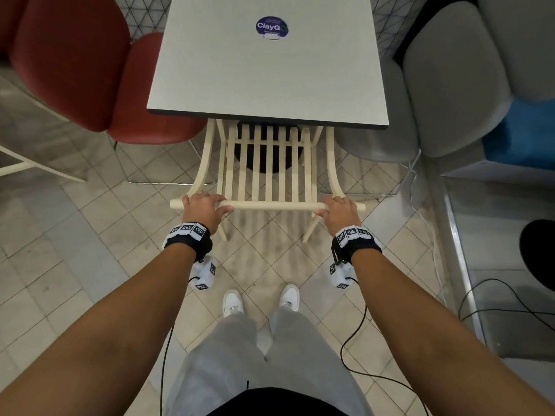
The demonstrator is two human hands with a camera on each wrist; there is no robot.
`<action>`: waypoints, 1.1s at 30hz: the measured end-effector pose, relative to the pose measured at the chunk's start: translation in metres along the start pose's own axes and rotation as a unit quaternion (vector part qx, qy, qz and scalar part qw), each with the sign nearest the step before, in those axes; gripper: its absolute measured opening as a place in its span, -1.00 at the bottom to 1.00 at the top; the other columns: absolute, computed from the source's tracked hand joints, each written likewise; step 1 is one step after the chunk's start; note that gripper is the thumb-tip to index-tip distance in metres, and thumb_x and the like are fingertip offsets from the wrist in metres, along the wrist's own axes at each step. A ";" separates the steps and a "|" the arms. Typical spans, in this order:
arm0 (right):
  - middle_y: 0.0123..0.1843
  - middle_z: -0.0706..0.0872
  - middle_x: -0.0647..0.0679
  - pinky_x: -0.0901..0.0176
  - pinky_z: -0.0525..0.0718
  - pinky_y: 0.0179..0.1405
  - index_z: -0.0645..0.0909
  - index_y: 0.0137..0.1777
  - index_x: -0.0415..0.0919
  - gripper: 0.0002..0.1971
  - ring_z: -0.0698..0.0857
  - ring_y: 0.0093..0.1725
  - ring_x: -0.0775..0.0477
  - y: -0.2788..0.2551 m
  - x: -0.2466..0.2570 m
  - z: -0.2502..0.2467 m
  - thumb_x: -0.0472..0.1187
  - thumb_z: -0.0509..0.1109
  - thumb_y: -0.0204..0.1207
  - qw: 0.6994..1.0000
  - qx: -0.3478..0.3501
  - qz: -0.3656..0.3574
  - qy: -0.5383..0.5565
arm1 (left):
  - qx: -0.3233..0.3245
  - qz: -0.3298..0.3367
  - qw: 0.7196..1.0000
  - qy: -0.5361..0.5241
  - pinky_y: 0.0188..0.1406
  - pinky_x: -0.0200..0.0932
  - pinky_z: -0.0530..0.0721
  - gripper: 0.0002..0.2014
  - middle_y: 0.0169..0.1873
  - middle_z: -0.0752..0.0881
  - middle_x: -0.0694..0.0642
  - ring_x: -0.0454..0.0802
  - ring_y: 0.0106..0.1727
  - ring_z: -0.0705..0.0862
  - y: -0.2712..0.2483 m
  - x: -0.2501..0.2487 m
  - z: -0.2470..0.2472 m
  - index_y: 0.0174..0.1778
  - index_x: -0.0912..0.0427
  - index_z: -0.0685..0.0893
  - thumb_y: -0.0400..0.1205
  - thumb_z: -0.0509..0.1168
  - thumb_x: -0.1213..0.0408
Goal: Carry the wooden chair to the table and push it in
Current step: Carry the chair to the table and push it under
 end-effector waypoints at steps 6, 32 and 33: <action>0.15 0.76 -0.19 -0.19 0.39 0.50 0.68 0.25 -0.19 -0.64 0.60 0.24 -0.29 -0.002 0.001 0.000 0.06 0.32 0.68 1.000 0.005 0.000 -0.006 | 0.006 0.003 1.000 -0.005 0.44 0.29 0.35 -0.58 -0.06 0.75 0.08 0.18 0.12 0.63 0.002 0.001 0.001 0.17 -0.08 0.76 0.58 0.26 -0.24; 0.32 0.72 -0.18 -0.19 0.35 0.61 0.69 0.32 -0.21 -0.71 0.54 0.42 -0.28 -0.016 -0.003 -0.009 -0.18 0.41 0.64 0.985 -0.025 0.042 0.168 | -0.043 0.032 0.995 -0.089 0.58 0.26 0.34 -0.66 0.24 0.76 0.10 0.17 0.34 0.64 -0.027 -0.002 -0.015 0.30 0.09 0.70 0.64 0.29 0.09; 0.30 0.74 -0.17 -0.15 0.41 0.58 0.71 0.27 -0.22 -0.75 0.56 0.42 -0.24 -0.022 -0.004 -0.014 -0.22 0.40 0.64 0.977 -0.044 0.049 0.204 | -0.054 0.025 0.990 -0.126 0.56 0.22 0.40 -0.67 0.26 0.75 0.12 0.17 0.35 0.63 -0.034 -0.001 -0.018 0.29 0.14 0.71 0.64 0.31 0.14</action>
Point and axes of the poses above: each hand's wrist, its own y-axis towards the middle knuckle, its own z-axis out of the palm, x = y × z, the point moved 10 cm from there along y, towards the middle knuckle
